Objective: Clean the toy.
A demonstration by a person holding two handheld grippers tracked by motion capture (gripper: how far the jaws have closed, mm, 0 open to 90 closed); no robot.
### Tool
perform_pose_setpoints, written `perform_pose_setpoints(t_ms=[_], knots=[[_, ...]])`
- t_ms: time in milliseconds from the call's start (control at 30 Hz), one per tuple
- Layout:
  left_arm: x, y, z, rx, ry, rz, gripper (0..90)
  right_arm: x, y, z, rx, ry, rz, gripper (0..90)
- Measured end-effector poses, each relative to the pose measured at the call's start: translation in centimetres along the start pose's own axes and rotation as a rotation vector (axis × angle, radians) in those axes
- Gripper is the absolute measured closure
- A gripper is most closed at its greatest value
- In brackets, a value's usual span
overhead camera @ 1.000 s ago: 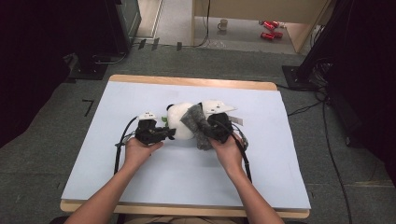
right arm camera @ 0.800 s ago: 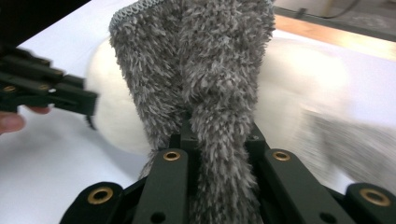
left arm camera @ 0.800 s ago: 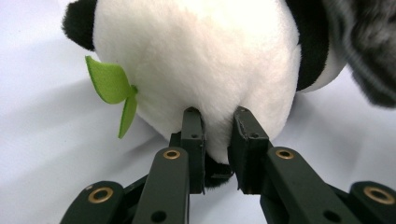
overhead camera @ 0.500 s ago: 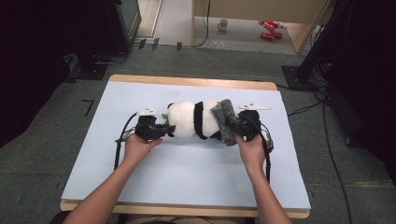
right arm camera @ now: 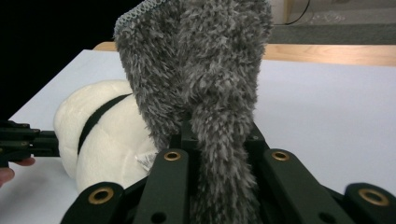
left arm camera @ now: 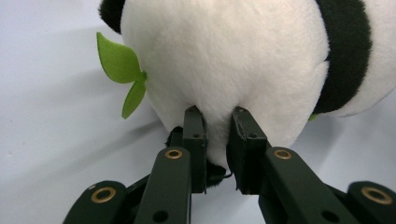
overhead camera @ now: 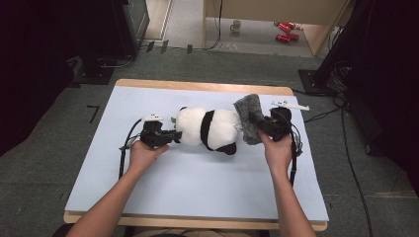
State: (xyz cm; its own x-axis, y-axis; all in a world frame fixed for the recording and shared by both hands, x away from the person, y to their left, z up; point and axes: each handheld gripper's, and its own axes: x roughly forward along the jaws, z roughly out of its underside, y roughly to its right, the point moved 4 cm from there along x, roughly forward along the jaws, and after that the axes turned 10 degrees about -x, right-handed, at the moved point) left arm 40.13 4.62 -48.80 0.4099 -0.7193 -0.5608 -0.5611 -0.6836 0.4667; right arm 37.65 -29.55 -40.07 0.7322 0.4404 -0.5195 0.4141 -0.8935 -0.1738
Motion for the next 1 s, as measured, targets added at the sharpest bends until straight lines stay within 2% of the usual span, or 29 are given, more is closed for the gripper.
perform_pose_setpoints(t_ms=[67, 200, 267, 367, 600, 667, 833, 933, 1000], knots=[[-0.1, 0.1, 0.2, 0.002, -0.004, -0.005, 78.5, 0.9, -0.3, 0.2, 0.003, -0.017, -0.013, 78.5], [-0.1, 0.2, 0.4, -0.005, -0.013, 0.002, 78.4, 2.1, -0.8, 0.7, -0.012, -0.048, -0.003, 78.0], [-0.1, 0.1, 0.4, -0.021, -0.016, 0.023, 77.7, 2.9, -0.9, 1.3, -0.035, -0.067, 0.008, 77.9], [-0.1, 0.2, 0.5, -0.011, -0.004, 0.021, 77.7, 3.4, -1.0, 2.1, -0.043, -0.087, 0.021, 78.2], [0.0, 0.2, 0.6, -0.015, -0.001, 0.027, 77.1, 3.6, -1.0, 2.9, -0.04, -0.097, 0.035, 78.2], [0.0, 0.2, 0.6, -0.015, 0.003, 0.028, 76.7, 3.7, -0.8, 3.5, -0.036, -0.115, 0.05, 78.3], [0.0, 0.1, 0.6, -0.006, 0.006, 0.028, 76.5, 3.9, -0.5, 4.2, -0.009, -0.121, 0.043, 78.4], [0.0, 0.1, 0.6, -0.009, 0.004, 0.026, 76.5, 4.2, -0.4, 4.9, -0.004, -0.145, 0.049, 78.6], [0.1, 0.1, 0.6, -0.011, -0.002, 0.022, 76.5, 4.8, -0.5, 5.7, -0.004, -0.183, 0.054, 78.7]])
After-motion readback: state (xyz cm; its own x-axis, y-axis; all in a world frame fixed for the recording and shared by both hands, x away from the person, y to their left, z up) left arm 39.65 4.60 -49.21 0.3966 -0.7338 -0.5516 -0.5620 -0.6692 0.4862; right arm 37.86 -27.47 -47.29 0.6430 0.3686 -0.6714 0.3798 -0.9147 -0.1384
